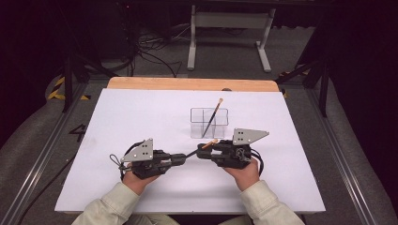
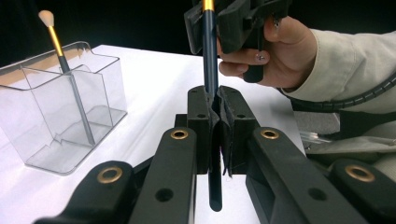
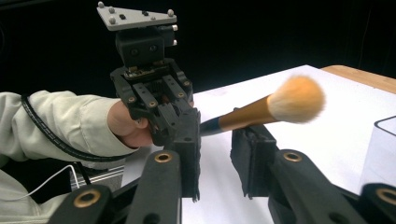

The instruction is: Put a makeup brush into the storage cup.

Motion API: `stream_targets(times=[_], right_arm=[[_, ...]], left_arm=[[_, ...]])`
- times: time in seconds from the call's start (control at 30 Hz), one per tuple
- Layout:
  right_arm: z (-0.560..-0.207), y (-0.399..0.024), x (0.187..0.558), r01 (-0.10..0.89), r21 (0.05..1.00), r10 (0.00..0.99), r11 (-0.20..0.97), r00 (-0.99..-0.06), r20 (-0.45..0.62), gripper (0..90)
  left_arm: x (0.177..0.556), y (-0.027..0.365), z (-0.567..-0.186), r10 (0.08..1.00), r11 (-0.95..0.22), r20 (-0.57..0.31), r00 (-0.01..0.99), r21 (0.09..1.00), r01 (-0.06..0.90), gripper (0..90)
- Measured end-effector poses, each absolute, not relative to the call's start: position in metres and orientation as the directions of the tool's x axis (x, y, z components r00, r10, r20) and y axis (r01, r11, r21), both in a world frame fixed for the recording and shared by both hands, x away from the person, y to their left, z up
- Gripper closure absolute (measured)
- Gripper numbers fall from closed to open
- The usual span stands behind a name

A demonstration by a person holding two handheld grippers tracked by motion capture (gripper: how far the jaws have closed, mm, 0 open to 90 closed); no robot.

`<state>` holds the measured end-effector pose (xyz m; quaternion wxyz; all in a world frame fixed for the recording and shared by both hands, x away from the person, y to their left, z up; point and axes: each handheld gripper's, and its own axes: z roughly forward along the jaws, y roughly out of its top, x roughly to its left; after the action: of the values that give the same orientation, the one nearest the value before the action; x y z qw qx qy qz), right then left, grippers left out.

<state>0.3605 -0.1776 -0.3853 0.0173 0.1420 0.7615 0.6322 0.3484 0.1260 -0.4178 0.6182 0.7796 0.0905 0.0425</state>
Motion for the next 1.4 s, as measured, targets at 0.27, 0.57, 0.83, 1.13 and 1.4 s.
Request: stream_targets(times=[0.27,0.57,0.83,1.13,1.4], right_arm=[[-0.3846,-0.1772,0.3599,0.188,0.969,0.228,0.163,-0.962,0.148,78.1],[-0.3839,-0.1762,0.3595,0.188,0.967,0.208,0.169,-0.966,0.151,80.4],[-0.3833,-0.1757,0.3595,0.196,0.966,0.185,0.170,-0.969,0.164,82.3],[-0.3826,-0.1748,0.3592,0.197,0.964,0.167,0.177,-0.972,0.168,83.1],[-0.3810,-0.1744,0.3584,0.196,0.963,0.164,0.187,-0.972,0.167,83.1]], left_arm=[[0.3485,0.1234,-0.4200,0.190,-0.229,-0.049,0.981,0.969,0.093,83.7],[0.3484,0.1214,-0.4217,0.181,-0.247,-0.044,0.982,0.965,0.088,83.7],[0.3479,0.1201,-0.4228,0.168,-0.252,-0.040,0.985,0.964,0.082,83.7],[0.3479,0.1195,-0.4239,0.156,-0.256,-0.038,0.987,0.964,0.078,83.6],[0.3469,0.1190,-0.4235,0.154,-0.256,-0.032,0.988,0.964,0.071,82.6]])
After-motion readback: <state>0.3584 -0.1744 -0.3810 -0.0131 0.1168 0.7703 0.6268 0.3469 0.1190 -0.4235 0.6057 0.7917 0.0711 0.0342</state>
